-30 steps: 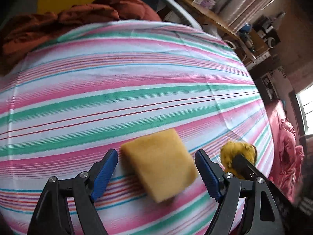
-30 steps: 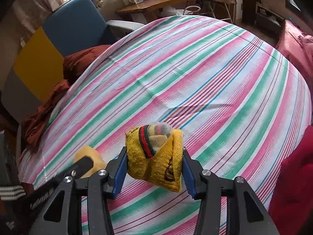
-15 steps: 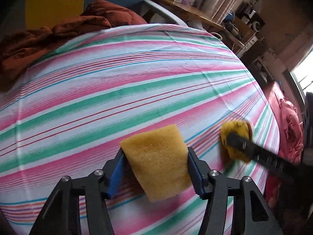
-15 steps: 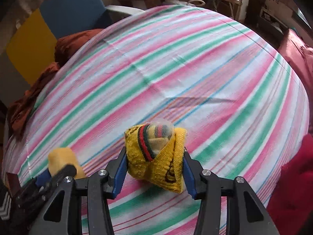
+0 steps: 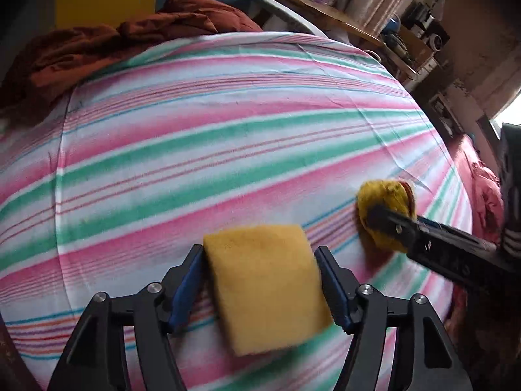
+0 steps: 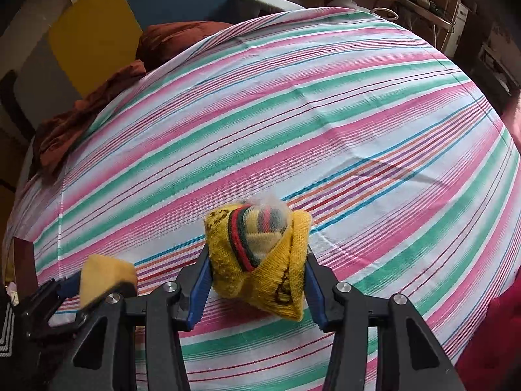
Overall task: Organize objects
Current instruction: 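Carry the yellow sponge and yellow sock into the gold tray and release both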
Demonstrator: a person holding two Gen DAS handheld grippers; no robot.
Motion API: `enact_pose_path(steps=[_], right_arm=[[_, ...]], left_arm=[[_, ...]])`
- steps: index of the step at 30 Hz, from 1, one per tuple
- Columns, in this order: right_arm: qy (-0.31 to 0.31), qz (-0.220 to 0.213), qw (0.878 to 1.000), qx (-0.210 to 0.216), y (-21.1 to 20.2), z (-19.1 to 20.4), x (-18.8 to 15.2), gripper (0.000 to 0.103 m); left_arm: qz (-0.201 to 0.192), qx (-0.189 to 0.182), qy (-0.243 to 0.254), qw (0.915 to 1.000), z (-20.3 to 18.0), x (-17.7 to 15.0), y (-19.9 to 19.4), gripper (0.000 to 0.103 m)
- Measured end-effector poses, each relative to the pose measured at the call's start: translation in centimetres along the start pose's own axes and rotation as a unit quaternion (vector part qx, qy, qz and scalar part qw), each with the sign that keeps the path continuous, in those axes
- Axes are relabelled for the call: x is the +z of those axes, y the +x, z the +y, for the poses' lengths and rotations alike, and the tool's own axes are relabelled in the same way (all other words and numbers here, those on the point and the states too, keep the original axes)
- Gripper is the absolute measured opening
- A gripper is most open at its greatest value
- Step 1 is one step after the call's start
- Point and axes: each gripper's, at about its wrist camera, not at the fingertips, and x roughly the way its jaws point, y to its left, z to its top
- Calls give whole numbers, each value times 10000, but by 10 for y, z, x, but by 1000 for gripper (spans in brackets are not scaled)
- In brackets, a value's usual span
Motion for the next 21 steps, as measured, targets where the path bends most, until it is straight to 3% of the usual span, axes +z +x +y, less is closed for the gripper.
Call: enact_pose_path(steps=[6,11,16,21], right_arm=[[-14,30,10000,-27,7,-4,4,53],[50,139,9999,-84,9,-4,-1,60],[-20,122,9998,-139,10,-2,-1,58],[-110,66,9998,-117,9,2,0,52]], left_arm=[[-285,327,386,9983,-9,-9,3,69],[-370,383,437,9976,-10,-13,3,69],[-475,398,461,9970,-11,-16,3,70],[-611,378,374,9967,-8,-23,-2,61]])
